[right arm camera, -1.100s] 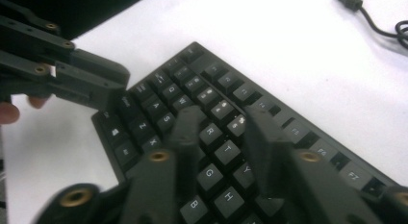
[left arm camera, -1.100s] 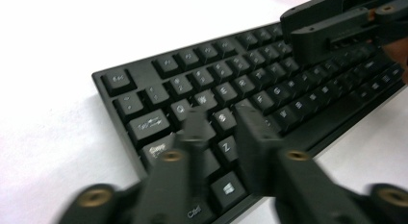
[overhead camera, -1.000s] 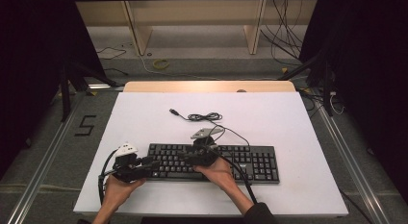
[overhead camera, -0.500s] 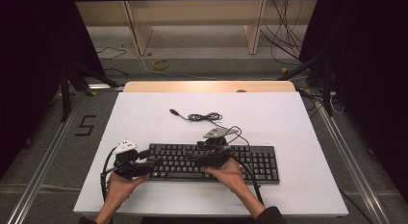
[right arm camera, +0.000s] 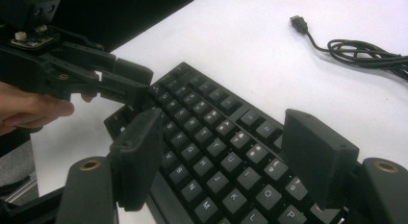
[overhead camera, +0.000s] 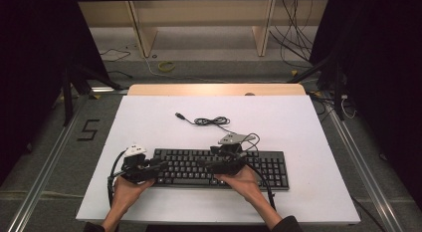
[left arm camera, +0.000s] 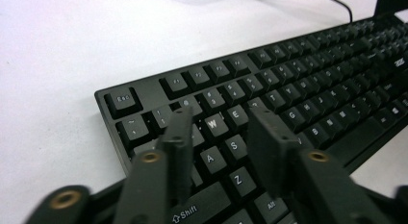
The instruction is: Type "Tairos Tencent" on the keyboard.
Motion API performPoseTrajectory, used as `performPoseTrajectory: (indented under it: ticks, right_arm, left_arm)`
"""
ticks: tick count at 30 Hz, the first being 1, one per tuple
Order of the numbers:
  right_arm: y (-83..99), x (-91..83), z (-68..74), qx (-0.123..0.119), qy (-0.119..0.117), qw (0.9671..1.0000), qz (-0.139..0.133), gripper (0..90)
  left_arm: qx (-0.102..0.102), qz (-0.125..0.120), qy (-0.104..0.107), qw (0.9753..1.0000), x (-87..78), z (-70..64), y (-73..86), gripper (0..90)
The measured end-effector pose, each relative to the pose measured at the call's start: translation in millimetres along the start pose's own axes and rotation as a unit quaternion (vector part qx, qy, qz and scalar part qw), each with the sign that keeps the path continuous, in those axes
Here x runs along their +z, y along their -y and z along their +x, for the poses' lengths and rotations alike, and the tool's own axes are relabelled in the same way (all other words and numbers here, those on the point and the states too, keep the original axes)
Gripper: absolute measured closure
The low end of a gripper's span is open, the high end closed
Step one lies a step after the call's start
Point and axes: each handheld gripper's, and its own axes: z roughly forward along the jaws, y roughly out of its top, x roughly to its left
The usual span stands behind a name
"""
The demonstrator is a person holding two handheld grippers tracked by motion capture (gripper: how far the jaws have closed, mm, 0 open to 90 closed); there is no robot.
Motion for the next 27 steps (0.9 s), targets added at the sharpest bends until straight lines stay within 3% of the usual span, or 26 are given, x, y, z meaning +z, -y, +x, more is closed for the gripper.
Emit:
performPoseTrajectory:
  ticks: [7,12,27]
  right_arm:
    - [1.8,-2.5,-1.1,-0.002,0.002,1.0,0.001,31.8]
    - [3.3,-4.7,-2.9,0.001,0.004,1.0,0.0,31.8]
    - [5.6,-6.2,-4.1,0.002,0.005,1.0,0.003,31.9]
  left_arm:
    - [0.017,0.024,-0.009,0.9995,5.6,-2.2,0.7,82.0]
    - [0.024,0.033,-0.009,0.9991,7.7,-3.3,0.9,88.5]
    - [0.025,0.057,-0.006,0.998,12.3,-2.7,3.4,89.6]
